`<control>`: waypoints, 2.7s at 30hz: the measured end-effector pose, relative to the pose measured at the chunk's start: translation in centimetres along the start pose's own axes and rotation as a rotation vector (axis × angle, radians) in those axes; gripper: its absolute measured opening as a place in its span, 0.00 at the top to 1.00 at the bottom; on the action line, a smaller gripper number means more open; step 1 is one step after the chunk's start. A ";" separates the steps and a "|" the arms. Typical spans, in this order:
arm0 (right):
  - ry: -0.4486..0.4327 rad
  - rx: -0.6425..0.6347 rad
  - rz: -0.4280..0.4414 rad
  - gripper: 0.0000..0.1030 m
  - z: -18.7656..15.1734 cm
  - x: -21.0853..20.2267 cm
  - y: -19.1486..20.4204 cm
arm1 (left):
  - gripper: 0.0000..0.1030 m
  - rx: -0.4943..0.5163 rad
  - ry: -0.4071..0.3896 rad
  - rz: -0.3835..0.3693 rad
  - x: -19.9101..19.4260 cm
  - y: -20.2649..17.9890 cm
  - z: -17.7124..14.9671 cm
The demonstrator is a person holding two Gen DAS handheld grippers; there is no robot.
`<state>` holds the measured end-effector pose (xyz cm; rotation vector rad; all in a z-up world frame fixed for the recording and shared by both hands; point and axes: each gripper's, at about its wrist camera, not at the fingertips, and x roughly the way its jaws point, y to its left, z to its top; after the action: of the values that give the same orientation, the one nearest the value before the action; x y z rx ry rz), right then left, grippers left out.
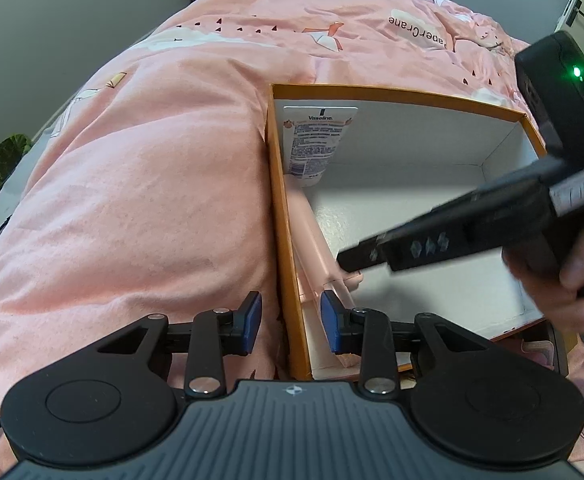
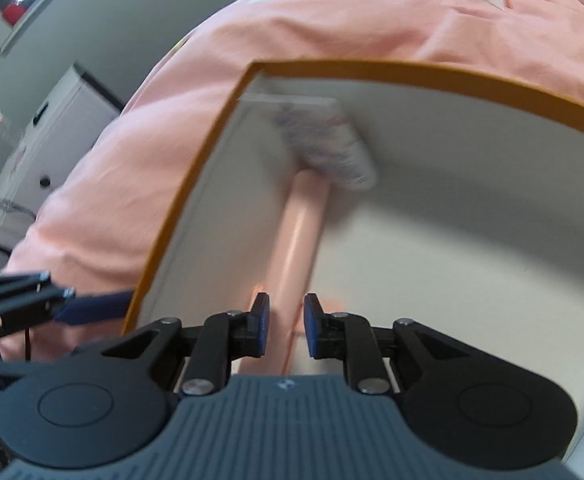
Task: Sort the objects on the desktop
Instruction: 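Stand the lotion tube against the box wall and open the right gripper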
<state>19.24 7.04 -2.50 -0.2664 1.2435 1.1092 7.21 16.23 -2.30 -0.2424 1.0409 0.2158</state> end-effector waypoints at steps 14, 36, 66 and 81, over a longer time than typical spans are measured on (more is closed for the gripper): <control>0.069 0.244 0.062 0.65 0.1 3.2 -5.7 | 0.64 -0.016 -0.004 0.004 -0.3 0.5 -0.2; 0.030 0.348 0.333 0.82 0.3 3.7 -7.2 | 0.64 -0.017 0.007 0.014 0.1 0.4 -0.3; 0.061 0.195 0.096 0.82 2.5 1.9 -2.5 | 0.64 -0.028 -0.002 0.011 -0.2 0.7 -0.5; 0.140 0.127 -0.047 0.88 -1.0 2.6 -3.0 | 0.64 -0.011 0.021 -0.004 0.7 0.2 -0.8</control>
<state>20.71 6.21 -6.21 -0.2789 1.4197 0.9800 6.87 16.23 -3.34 -0.2572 1.0602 0.2156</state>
